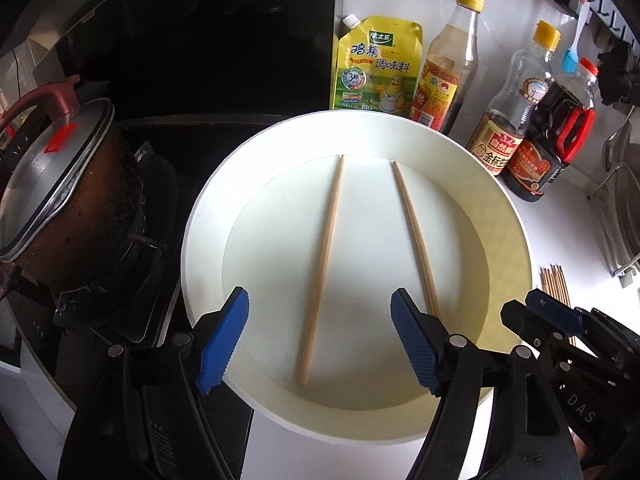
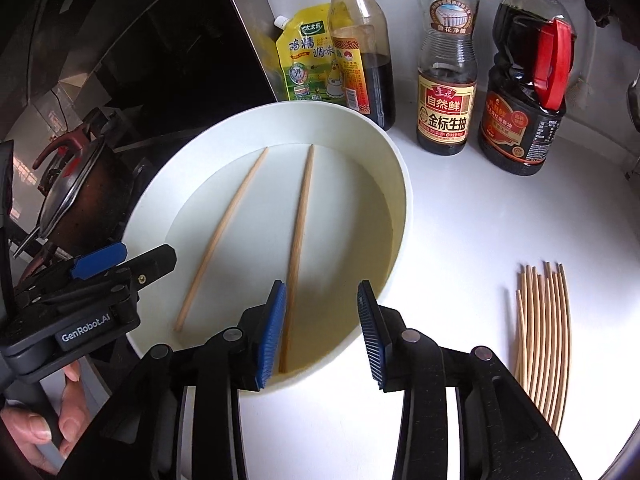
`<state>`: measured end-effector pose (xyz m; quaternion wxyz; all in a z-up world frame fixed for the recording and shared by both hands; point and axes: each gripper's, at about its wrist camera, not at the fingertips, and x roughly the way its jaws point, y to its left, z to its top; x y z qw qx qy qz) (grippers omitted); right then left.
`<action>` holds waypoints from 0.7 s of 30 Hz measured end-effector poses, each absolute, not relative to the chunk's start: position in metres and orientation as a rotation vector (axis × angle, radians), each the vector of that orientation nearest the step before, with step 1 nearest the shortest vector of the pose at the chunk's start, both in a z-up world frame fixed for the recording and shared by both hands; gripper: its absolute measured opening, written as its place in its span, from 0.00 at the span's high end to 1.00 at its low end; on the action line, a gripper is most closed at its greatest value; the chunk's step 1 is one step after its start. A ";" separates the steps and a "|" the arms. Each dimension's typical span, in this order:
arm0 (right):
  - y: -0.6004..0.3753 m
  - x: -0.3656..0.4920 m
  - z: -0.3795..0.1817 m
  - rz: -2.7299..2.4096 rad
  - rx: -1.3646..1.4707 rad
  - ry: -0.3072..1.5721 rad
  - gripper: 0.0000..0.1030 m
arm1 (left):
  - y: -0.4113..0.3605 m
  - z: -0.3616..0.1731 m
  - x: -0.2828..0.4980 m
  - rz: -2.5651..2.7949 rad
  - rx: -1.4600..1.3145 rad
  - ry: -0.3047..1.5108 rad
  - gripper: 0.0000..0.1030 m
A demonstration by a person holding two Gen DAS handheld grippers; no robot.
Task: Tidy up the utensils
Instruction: 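Withdraw both tools from the basin back toward the chopstick row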
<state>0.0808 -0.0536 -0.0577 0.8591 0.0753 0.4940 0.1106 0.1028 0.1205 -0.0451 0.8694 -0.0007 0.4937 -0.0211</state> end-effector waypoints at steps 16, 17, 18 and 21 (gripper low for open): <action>-0.128 0.000 -0.019 0.187 0.144 0.950 0.58 | 0.044 -0.013 0.042 -0.113 0.023 0.963 0.22; -0.135 -0.004 -0.018 0.175 0.146 0.948 0.57 | 0.037 -0.013 0.039 -0.121 0.028 0.963 0.22; -0.142 -0.007 -0.019 0.162 0.147 0.947 0.57 | 0.030 -0.013 0.038 -0.131 0.030 0.963 0.21; -0.163 -0.016 -0.021 0.119 0.153 0.946 0.55 | 0.011 -0.014 0.032 -0.162 0.038 0.967 0.17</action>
